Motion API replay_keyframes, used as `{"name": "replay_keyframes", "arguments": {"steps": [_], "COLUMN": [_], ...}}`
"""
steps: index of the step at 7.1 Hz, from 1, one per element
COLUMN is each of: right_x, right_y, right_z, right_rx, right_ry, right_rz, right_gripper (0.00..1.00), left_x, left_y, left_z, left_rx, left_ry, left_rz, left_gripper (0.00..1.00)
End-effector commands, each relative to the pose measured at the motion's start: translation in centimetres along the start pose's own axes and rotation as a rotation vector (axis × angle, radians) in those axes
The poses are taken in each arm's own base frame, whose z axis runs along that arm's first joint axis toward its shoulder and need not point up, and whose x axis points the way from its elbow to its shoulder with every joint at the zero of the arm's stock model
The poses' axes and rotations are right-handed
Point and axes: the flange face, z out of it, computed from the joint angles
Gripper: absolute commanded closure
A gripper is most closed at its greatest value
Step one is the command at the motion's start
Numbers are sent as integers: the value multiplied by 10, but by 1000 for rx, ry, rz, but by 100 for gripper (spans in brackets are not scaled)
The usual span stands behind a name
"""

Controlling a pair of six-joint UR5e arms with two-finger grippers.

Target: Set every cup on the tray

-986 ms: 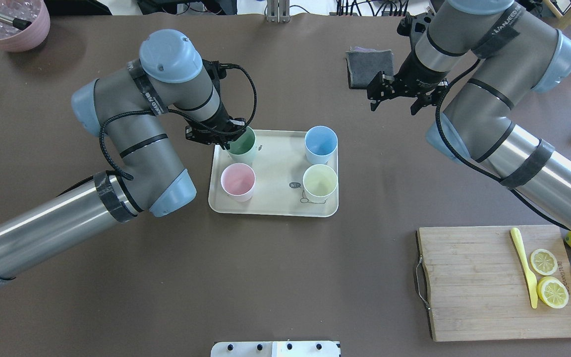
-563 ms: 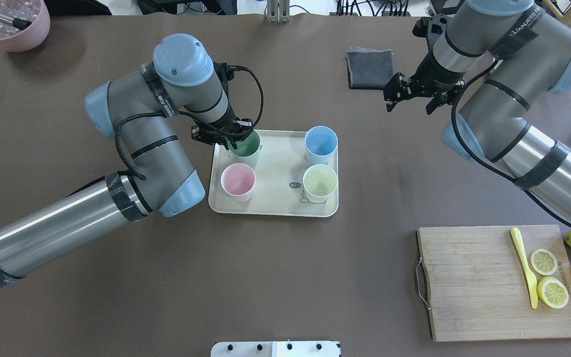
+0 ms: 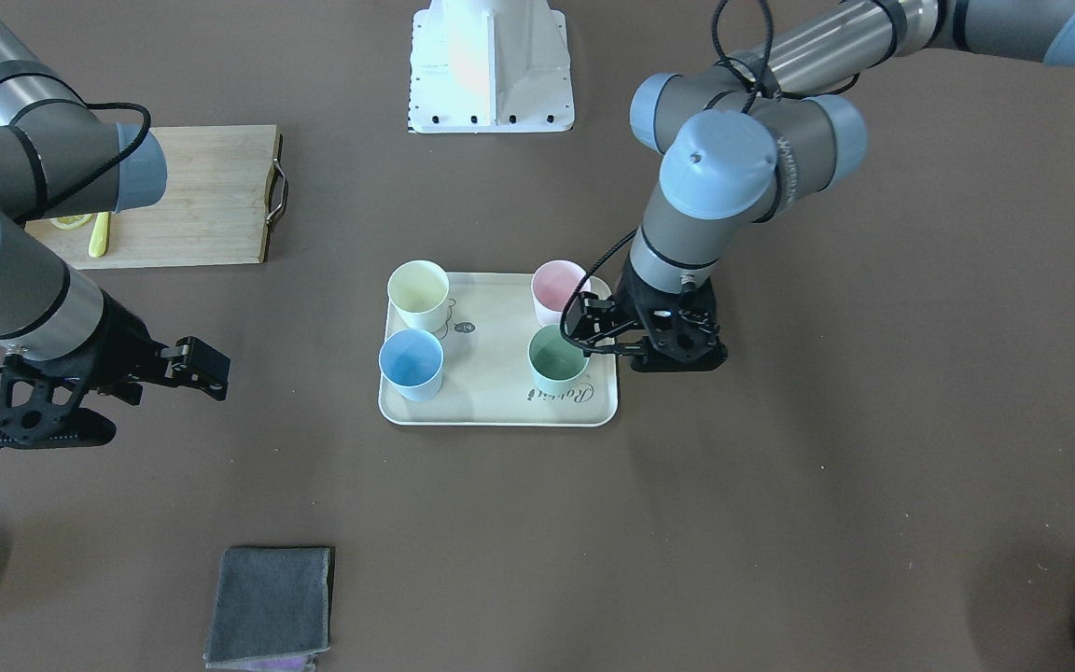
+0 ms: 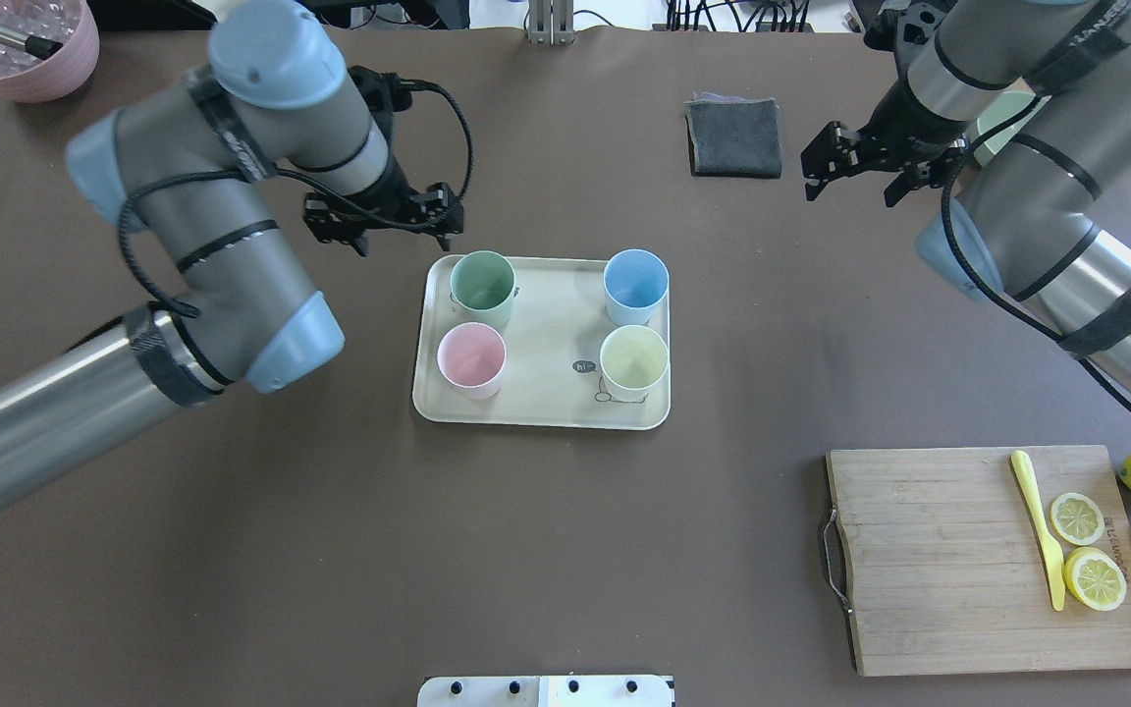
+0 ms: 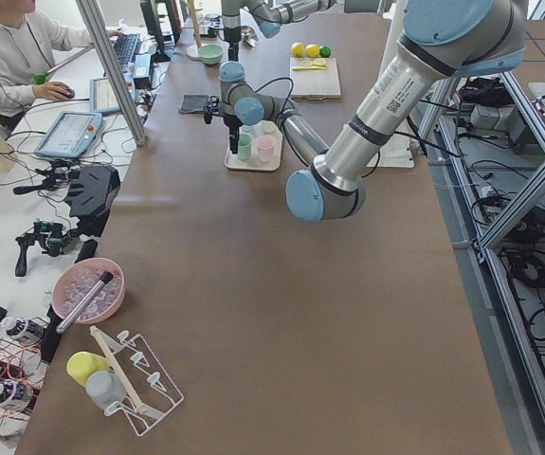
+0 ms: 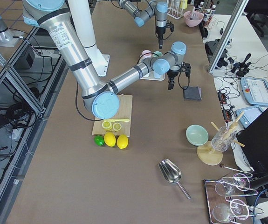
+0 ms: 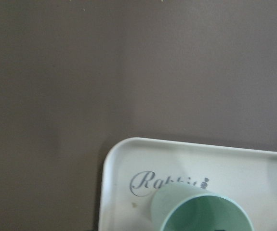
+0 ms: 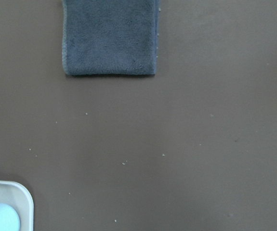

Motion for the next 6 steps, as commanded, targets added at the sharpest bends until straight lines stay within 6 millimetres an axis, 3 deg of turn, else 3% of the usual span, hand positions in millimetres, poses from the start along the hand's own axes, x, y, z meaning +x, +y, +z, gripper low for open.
{"name": "replay_keyframes", "arguments": {"steps": [1,2,3,4,5,6], "right_x": [95,156,203,251,298,333], "right_y": [-6,-3,6,17,33,45], "right_z": [-13,-23,-29,-40,-45,-51], "right_rx": [1,-11,-12,-2,-6,-1], "right_ry": [31,29,43,59,77,98], "right_rz": [-71,-110,-105,-90,-115,-105], "right_gripper": [0,0,0,0,0,0], "left_x": [-149,-220,-292,-366,-429,-470], "left_y": [-22,-21,-28,-22,-8,18], "left_z": [-66,-79,-101,-113,-126,-115], "left_rx": [26,16,24,12,-2,-59], "left_ry": [-106,-132,-177,-218,-246,-197], "left_rz": [123,183,238,279,289,235], "left_gripper": [2,2,2,2,2,2]}}
